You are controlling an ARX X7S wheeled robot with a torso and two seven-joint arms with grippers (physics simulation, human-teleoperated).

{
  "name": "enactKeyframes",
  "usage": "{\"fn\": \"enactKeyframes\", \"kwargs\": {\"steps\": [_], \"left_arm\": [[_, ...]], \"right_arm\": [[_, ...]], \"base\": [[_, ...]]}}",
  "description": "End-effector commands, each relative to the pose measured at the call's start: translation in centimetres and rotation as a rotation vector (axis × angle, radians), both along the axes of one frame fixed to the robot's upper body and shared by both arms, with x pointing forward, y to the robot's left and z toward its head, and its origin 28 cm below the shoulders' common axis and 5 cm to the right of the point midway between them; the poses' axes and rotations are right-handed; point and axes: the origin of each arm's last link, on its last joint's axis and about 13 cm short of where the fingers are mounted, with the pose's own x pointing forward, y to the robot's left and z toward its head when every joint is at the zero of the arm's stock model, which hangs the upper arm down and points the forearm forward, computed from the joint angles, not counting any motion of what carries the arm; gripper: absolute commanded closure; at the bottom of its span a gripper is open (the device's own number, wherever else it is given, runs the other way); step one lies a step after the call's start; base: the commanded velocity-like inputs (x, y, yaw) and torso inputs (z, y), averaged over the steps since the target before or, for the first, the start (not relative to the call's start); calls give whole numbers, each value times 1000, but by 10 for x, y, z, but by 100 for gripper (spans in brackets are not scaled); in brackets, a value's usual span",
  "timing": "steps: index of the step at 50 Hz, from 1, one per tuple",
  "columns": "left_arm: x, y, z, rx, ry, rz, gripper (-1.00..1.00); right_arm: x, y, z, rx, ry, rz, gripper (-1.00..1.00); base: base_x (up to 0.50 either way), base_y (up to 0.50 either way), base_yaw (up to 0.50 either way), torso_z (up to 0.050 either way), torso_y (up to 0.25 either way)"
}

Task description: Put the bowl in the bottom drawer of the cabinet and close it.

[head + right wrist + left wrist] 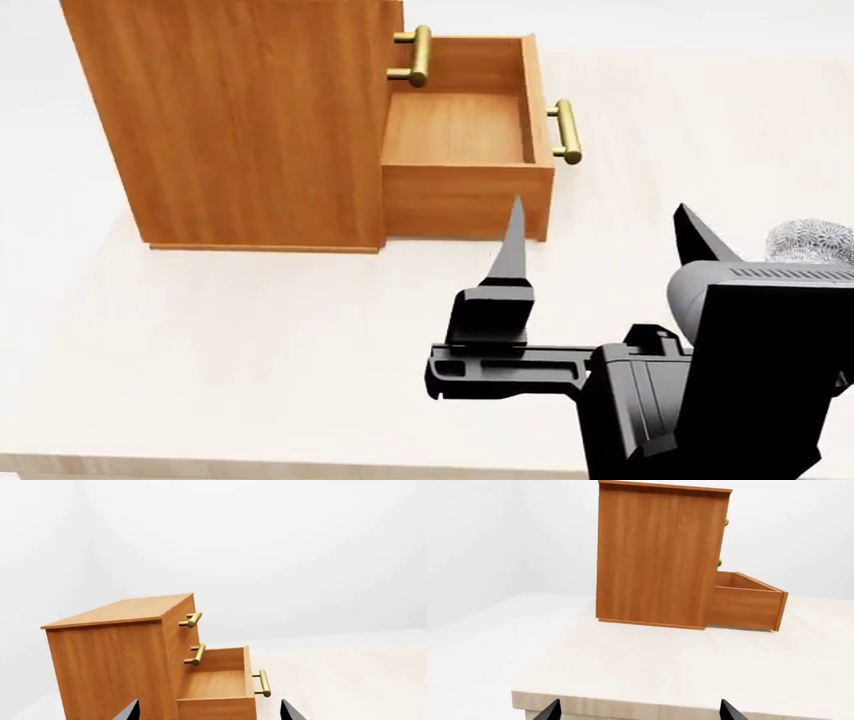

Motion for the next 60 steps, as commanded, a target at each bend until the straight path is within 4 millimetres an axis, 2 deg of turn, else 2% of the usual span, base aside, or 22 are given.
{"fn": "enactKeyframes", "kwargs": {"steps": [1, 10, 60], "left_arm": [[0, 0, 0, -1, 0, 0, -100], [0, 0, 0, -1, 0, -1, -100], [-1, 0, 1, -2, 0, -2, -100]], "right_arm": [[1, 0, -2, -1, -8, 6, -100], [0, 0, -4, 20, -6, 11, -100], [3, 0, -9, 3, 7, 7, -100]], "base": [[0, 0, 0, 0, 0], [43, 0, 0, 0, 0], [500, 13, 0, 0, 0]]}}
